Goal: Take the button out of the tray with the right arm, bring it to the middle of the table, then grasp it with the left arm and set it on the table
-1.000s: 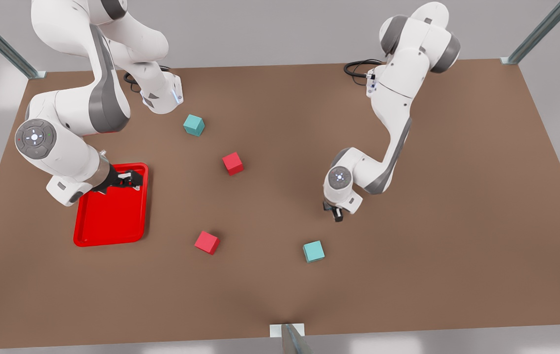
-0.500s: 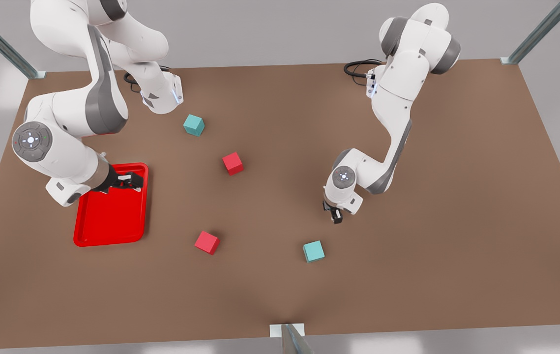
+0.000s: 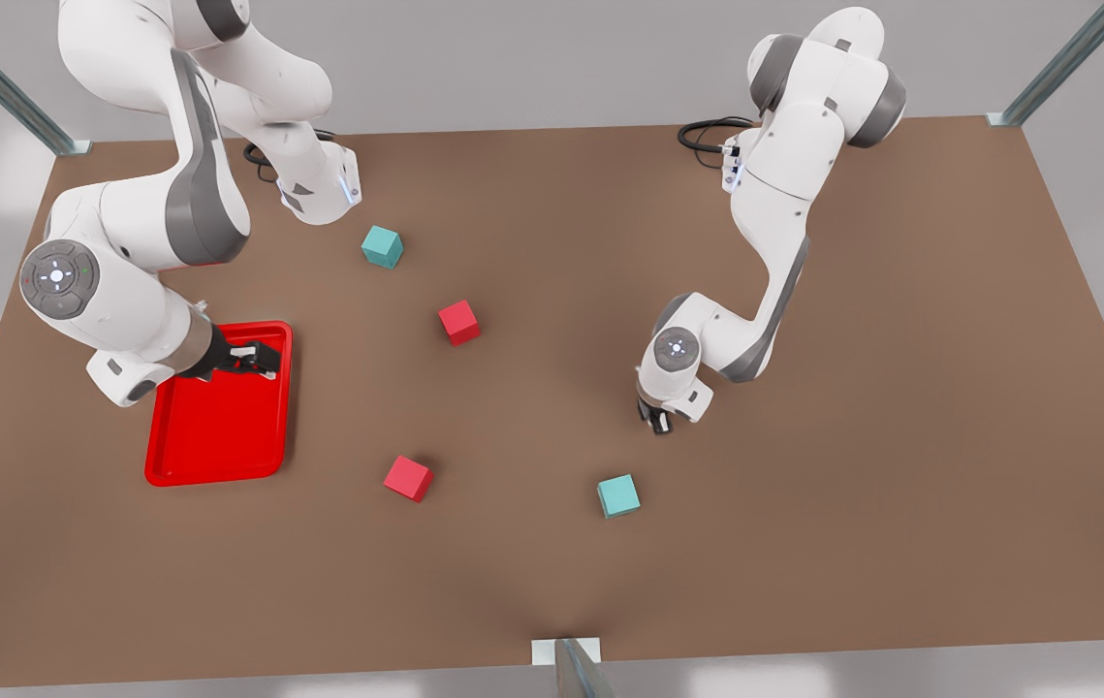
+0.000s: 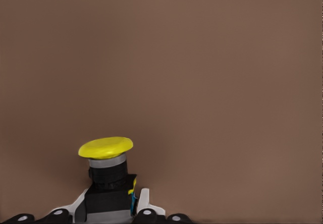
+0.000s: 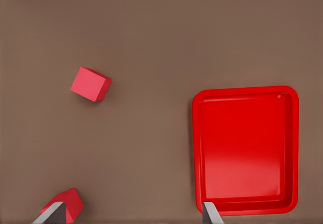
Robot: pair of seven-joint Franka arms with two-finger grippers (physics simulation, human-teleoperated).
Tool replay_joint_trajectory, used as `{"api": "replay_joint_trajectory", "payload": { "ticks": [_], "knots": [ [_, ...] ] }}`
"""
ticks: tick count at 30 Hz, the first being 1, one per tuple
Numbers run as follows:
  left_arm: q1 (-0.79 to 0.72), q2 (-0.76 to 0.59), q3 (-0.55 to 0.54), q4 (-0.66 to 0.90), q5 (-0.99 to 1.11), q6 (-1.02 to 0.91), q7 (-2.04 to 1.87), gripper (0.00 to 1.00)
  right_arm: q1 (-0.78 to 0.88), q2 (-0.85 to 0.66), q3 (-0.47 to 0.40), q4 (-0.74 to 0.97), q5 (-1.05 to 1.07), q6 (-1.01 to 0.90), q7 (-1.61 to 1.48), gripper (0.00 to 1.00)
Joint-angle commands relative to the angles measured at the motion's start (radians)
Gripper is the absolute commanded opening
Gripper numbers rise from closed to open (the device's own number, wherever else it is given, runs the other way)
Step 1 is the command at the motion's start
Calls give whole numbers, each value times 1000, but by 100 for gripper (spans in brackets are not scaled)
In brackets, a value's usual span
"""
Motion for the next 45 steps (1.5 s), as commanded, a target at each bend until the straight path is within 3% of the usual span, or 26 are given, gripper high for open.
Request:
{"api": "replay_joint_trajectory", "payload": {
  "ticks": [1,6,13,16,23,29,33,37,39,43,45],
  "knots": [
    [0,-1,0,4,0,-4,-5,43,0,0,0,0,0,0,14,100],
    [-11,-39,5,12,61,-92,14,43,2,-1,0,2,0,0,18,100],
    [-49,-58,15,18,566,-431,-101,43,2,-1,0,2,2,0,19,100],
    [-48,-36,92,41,804,-630,-224,43,2,-1,0,2,2,0,19,100],
    [-48,-36,110,73,891,-736,-224,41,2,-1,0,2,0,0,18,100],
    [-48,45,124,74,1087,-998,-287,41,3,0,0,3,2,0,18,100],
    [-35,80,132,160,1037,-946,-216,40,5,0,2,6,2,0,19,100],
    [-38,289,166,211,1262,-1304,-376,40,6,0,2,8,2,0,19,100],
    [-43,323,166,213,1302,-1373,-399,40,6,0,2,6,2,0,19,100],
    [-43,333,156,255,1287,-1359,-376,40,8,-1,2,8,2,0,19,100],
    [-48,327,149,255,1196,-1129,-331,39,5,0,2,6,2,0,19,100]
  ]
}}
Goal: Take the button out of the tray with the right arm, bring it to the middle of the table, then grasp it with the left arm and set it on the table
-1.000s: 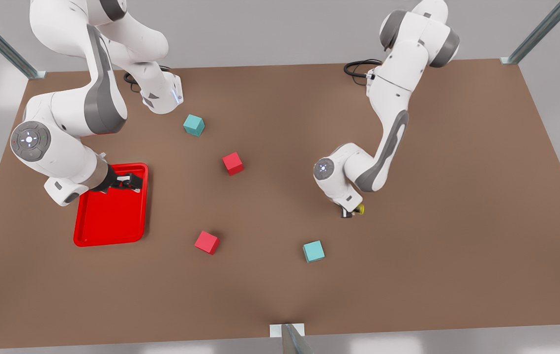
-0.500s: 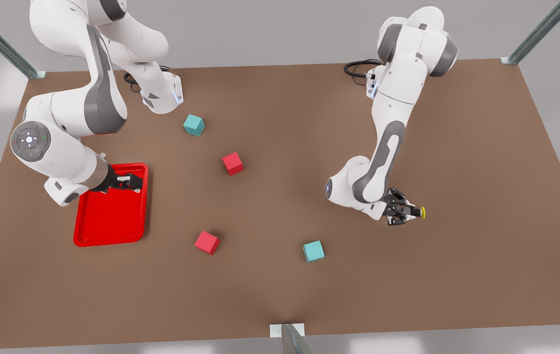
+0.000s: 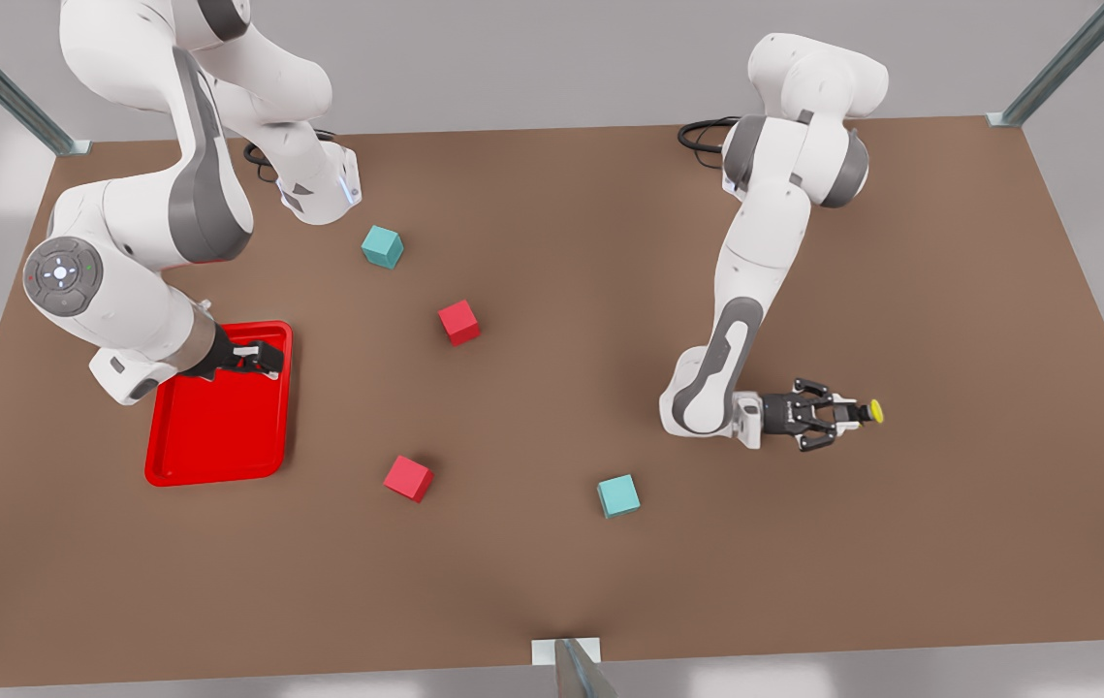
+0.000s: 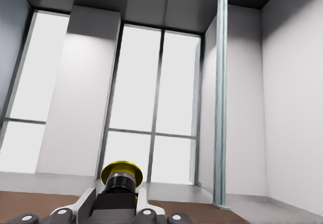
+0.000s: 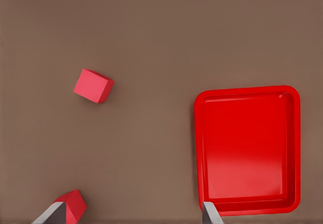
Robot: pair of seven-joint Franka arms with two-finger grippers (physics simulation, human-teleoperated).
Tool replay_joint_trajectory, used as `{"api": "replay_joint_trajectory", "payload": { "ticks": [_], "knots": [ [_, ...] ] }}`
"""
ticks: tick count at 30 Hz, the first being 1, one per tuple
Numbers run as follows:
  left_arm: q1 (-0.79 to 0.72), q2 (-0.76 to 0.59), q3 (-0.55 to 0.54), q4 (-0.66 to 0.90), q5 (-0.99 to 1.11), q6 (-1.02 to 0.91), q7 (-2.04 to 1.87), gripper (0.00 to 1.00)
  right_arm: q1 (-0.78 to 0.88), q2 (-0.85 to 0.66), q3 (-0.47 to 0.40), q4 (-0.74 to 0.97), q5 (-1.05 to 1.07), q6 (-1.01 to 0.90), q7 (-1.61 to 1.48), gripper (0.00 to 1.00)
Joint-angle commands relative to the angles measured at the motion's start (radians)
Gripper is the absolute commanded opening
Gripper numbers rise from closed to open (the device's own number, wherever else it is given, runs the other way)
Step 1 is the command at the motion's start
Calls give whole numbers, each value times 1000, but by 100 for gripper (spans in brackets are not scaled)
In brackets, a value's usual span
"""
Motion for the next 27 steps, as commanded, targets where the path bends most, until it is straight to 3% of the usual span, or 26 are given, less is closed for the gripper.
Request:
{"api": "replay_joint_trajectory", "payload": {
  "ticks": [1,6,27],
  "knots": [
    [-2,-5,-17,1,-56,144,-40,39,-2,0,0,0,1,0,2,100],
    [-2,-17,-47,1,-130,385,24,39,0,0,0,2,2,1,2,100],
    [-23,-16,-65,3,-143,391,56,39,-5,17,0,23,-1,-11,0,100]
  ]
}}
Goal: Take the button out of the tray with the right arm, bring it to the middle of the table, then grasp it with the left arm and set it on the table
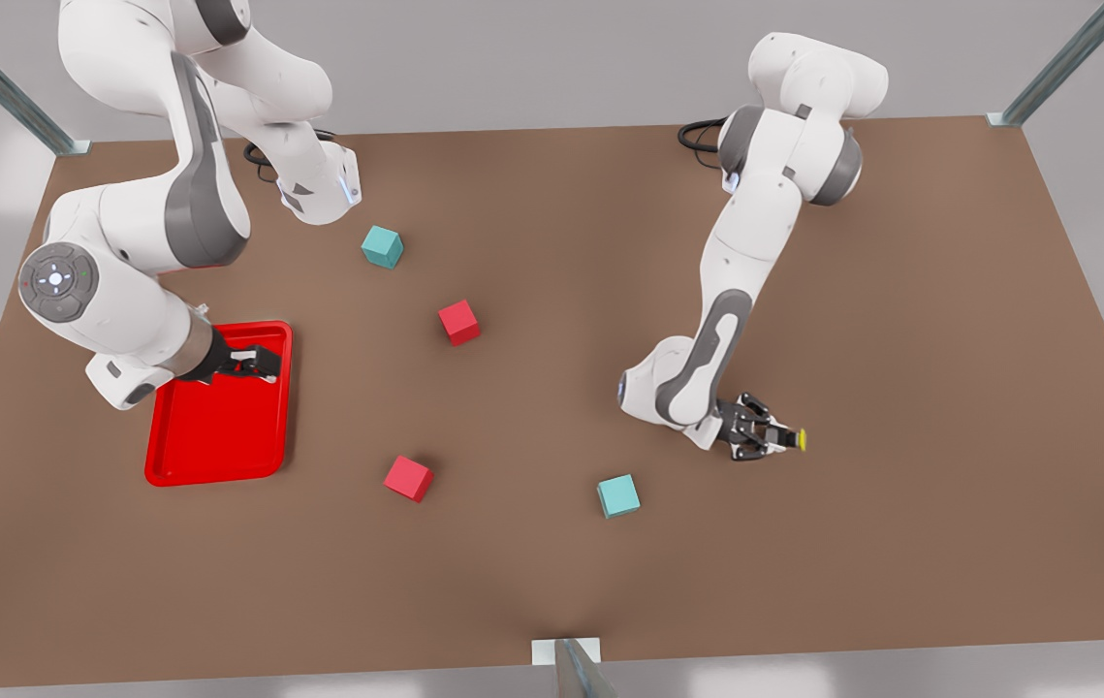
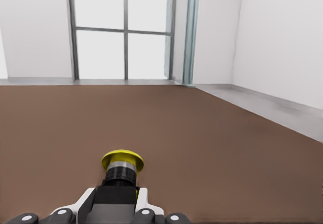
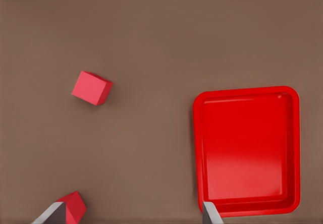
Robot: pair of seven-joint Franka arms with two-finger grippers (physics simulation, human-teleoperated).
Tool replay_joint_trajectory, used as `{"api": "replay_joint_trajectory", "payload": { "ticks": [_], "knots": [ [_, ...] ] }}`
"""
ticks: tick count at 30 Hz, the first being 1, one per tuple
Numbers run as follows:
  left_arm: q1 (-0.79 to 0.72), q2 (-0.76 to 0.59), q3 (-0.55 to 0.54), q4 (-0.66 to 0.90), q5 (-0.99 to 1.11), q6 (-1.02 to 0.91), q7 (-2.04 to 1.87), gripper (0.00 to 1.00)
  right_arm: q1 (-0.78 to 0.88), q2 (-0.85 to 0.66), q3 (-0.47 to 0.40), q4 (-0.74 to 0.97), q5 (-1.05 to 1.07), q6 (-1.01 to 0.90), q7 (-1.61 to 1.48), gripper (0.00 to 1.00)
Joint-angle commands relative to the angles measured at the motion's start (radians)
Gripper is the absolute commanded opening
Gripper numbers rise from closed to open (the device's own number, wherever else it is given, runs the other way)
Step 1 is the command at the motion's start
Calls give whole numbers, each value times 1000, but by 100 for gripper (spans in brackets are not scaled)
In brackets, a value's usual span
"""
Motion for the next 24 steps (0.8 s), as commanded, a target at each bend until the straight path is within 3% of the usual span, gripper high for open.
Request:
{"api": "replay_joint_trajectory", "payload": {
  "ticks": [1,10,14,19,24],
  "knots": [
    [-2,-1,0,0,0,5,26,39,1,-1,0,0,1,-3,0,100],
    [-42,-6,0,0,-30,-3,39,40,7,-1,0,3,2,0,1,100],
    [-31,-78,75,23,-20,-23,91,40,9,-1,0,3,4,0,1,100],
    [-42,32,115,40,112,-139,-84,40,7,0,0,3,2,-1,1,100],
    [-47,60,115,40,119,-152,-98,40,3,0,0,2,4,-3,1,100]
  ]
}}
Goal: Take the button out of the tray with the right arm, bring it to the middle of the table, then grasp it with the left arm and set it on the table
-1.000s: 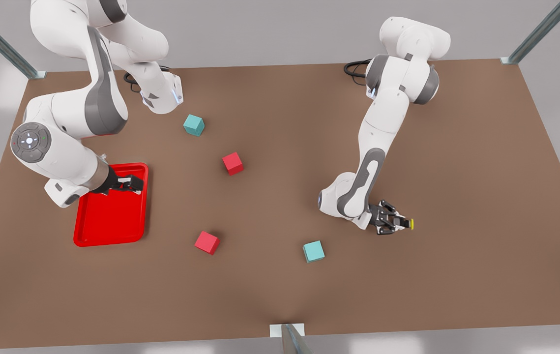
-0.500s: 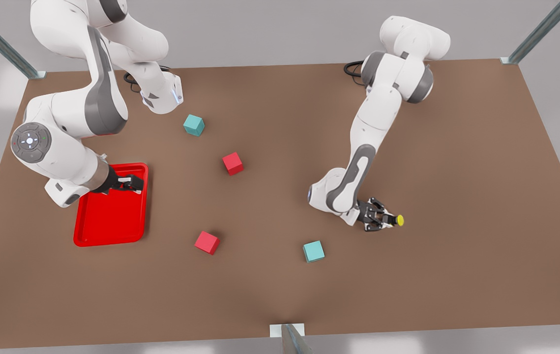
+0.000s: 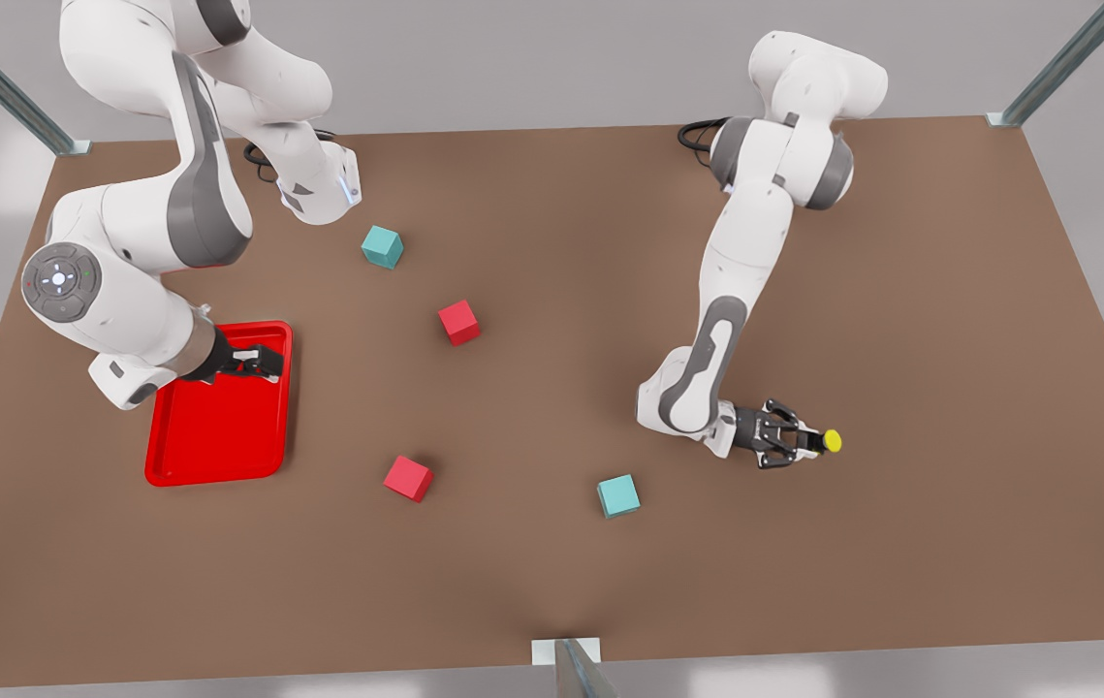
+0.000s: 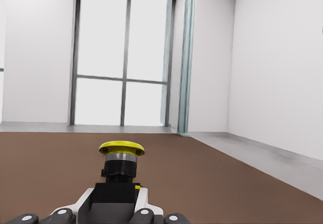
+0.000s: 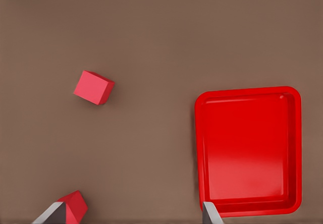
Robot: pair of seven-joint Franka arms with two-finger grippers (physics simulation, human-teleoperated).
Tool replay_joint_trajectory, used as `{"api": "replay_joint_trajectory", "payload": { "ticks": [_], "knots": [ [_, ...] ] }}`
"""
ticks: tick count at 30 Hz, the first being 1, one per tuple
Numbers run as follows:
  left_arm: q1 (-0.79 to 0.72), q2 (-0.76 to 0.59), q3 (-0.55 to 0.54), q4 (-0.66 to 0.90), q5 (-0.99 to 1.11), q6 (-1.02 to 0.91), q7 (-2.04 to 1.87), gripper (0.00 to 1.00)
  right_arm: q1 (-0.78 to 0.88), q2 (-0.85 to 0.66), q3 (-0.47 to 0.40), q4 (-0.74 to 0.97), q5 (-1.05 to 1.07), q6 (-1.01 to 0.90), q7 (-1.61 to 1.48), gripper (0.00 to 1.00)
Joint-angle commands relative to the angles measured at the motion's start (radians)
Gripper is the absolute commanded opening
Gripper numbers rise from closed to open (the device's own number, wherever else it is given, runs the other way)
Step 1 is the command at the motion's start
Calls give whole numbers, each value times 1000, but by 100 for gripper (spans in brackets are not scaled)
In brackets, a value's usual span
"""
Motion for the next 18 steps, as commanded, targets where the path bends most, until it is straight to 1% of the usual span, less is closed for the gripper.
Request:
{"api": "replay_joint_trajectory", "payload": {
  "ticks": [1,11,18],
  "knots": [
    [-5,7,-1,0,19,-37,-88,40,-1,-1,0,0,1,-2,0,100],
    [-6,7,-39,-12,-19,58,-73,40,0,-1,0,0,0,-2,0,100],
    [-6,7,-63,-12,-37,61,-73,40,5,-1,0,2,0,-1,2,100]
  ]
}}
